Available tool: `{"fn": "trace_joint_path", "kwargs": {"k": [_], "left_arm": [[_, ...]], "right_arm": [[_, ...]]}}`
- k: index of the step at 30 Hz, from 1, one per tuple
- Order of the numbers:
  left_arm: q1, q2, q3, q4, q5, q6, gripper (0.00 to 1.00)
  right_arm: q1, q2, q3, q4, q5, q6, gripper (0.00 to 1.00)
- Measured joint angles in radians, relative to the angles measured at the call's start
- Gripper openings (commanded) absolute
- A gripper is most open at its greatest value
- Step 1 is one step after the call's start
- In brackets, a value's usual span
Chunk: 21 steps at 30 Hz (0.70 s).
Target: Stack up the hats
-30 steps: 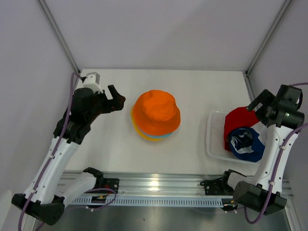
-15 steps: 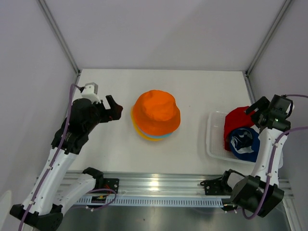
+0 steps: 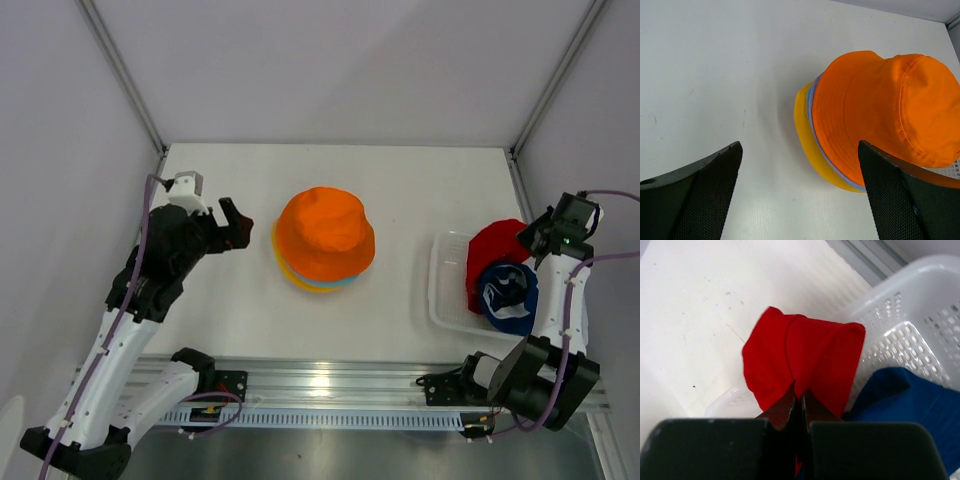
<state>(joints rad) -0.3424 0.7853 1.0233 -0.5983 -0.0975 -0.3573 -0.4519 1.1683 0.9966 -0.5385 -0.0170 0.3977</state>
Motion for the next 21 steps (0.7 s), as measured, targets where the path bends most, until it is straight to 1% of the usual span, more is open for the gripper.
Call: {"fn": "trace_joint_path", "kwargs": {"k": [3, 6, 9, 11, 16, 19, 21], "left_arm": [[0.002, 0.009, 0.000, 0.006, 0.004, -0.002, 1.00], [0.003, 0.009, 0.000, 0.013, 0.005, -0.008, 0.99], [0.003, 0.009, 0.000, 0.013, 0.011, -0.008, 0.99], [0.003, 0.009, 0.000, 0.013, 0.022, -0.009, 0.99], [0.003, 0.009, 0.000, 0.012, 0.049, -0.020, 1.00], [0.004, 0.013, 0.000, 0.013, 0.077, -0.042, 0.99], [0.005, 0.020, 0.000, 0.013, 0.096, -0.062, 0.99]], "right_arm": [[0.034, 0.027, 0.065, -0.012, -0.011, -0.015, 0.00], [0.084, 0.035, 0.171, -0.028, -0.041, -0.017, 0.00], [0.130, 0.017, 0.268, -0.017, -0.112, -0.009, 0.00], [0.161, -0.017, 0.303, 0.024, -0.198, 0.003, 0.00], [0.269, -0.111, 0.328, 0.169, -0.431, 0.071, 0.00], [0.333, -0.099, 0.361, 0.267, -0.545, 0.118, 0.00], [0.379, -0.070, 0.383, 0.321, -0.594, 0.134, 0.00]]}}
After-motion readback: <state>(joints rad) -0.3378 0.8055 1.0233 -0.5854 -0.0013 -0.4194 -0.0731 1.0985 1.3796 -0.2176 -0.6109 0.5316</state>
